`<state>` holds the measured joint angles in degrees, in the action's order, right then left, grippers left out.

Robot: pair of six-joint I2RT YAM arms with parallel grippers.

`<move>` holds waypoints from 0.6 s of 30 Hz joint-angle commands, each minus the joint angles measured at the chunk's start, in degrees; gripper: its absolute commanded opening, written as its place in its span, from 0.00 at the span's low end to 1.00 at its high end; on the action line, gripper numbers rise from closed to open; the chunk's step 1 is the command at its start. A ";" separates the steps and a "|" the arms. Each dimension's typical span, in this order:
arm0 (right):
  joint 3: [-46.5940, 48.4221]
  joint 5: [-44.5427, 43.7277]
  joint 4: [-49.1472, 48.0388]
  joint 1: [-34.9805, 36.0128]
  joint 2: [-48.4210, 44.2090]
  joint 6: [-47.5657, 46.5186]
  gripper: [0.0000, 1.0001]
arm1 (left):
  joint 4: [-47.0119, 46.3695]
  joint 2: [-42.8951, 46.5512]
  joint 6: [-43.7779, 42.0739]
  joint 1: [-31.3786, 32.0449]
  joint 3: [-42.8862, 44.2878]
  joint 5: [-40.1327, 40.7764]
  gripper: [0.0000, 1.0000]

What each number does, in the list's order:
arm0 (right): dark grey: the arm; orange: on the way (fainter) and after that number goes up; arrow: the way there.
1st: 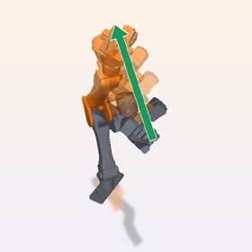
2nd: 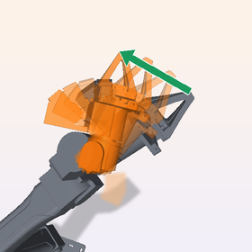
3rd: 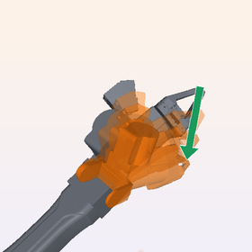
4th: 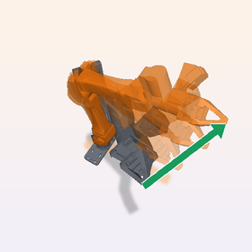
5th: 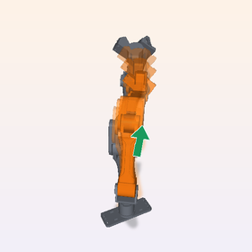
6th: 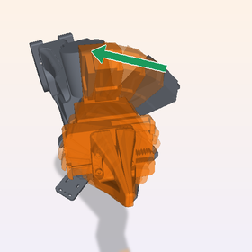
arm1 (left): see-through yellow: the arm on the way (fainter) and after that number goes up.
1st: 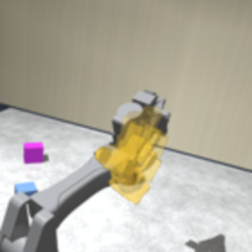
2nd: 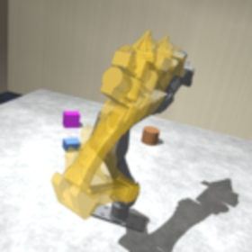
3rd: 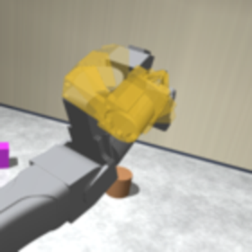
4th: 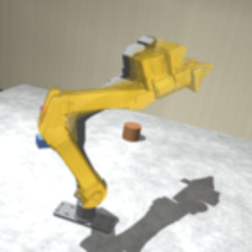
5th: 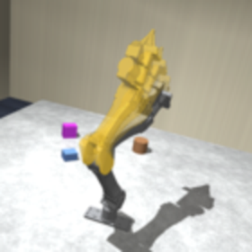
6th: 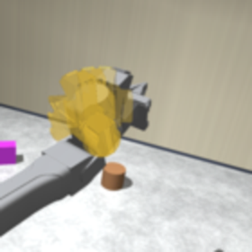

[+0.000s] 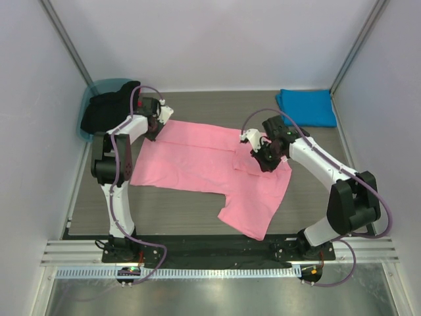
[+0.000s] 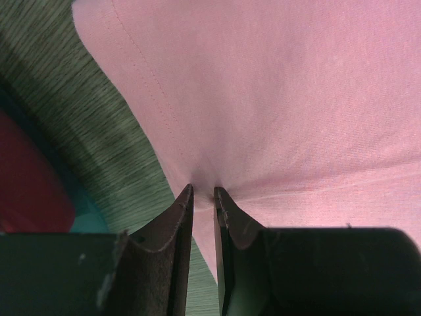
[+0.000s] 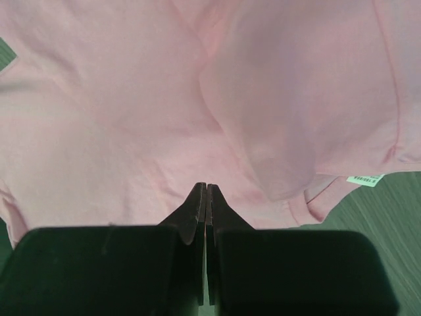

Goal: Fold and stack the t-shirts
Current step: Fold the tshirt

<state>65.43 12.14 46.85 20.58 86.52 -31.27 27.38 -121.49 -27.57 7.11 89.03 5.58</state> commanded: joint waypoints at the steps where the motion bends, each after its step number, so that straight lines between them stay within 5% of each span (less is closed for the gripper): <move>1: 0.22 0.61 2.02 0.34 -2.76 0.77 0.02 | -0.22 1.78 -0.46 0.36 -0.88 -0.66 0.20; 8: -1.00 2.44 2.63 0.34 -3.99 -3.53 0.37 | -0.30 2.14 -0.64 0.36 -1.23 -0.49 0.20; 18: 2.76 5.70 -5.01 3.06 4.43 -3.72 0.40 | -0.39 2.40 -0.82 0.36 -2.28 -0.22 0.20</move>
<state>64.66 15.84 45.98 22.48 88.95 -34.44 26.57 -121.10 -27.73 7.14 88.23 5.58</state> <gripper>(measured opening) 0.401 0.199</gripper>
